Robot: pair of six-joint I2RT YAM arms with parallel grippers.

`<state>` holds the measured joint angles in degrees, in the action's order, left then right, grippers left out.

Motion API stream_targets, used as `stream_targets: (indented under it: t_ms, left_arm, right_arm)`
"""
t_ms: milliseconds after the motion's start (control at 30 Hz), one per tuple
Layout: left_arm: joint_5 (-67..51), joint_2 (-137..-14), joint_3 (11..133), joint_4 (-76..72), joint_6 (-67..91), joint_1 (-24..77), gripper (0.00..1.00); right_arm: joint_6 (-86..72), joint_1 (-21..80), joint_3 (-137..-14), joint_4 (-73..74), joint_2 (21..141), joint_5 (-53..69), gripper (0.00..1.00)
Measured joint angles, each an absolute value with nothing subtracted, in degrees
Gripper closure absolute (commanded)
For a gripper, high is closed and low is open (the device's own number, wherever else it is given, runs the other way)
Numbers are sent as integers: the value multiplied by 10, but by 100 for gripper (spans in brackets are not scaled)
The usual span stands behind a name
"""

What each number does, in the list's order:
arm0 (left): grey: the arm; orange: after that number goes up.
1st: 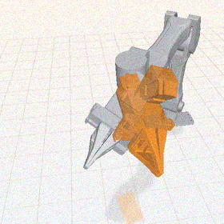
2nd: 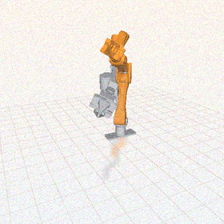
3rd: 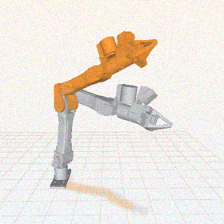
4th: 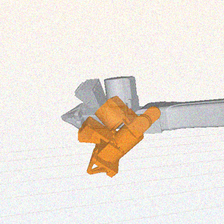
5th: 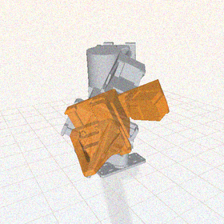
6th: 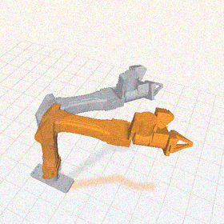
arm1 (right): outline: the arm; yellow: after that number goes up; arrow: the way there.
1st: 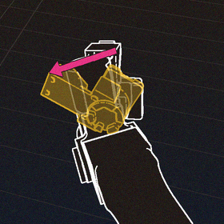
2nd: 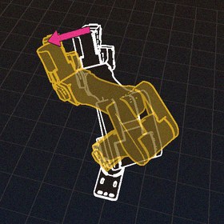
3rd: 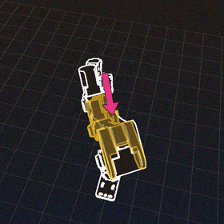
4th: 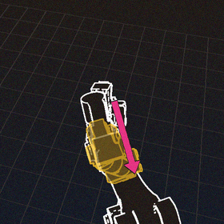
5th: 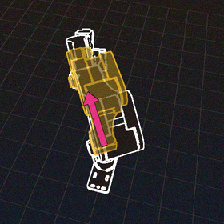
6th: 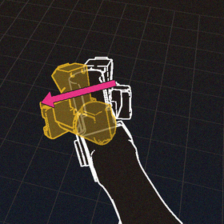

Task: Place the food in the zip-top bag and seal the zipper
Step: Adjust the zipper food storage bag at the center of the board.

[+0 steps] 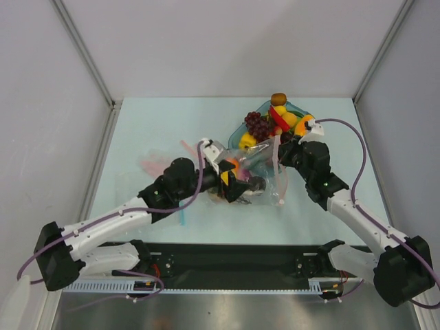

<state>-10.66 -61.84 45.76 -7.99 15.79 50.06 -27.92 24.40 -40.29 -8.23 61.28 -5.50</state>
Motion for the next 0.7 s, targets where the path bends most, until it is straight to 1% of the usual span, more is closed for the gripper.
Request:
stream_targets:
  t_ms: [200,333,533,700]
  left_arm:
    - [-10,-643,455,-141,12,644,0]
    - [34,-684,449,-165,-99,696,0]
    - [156,-816,462,-165,-248,775,0]
    - [248,-925,503,-150,-300,799,0]
  right_arm:
    - [-293,229,-403,-69,621,-32,100]
    - [-300,224,-403,-69,620,-19,100]
    - [-309,209,-403,-66,620,0,100]
    - [-314,199,-403,-62,618,12,100]
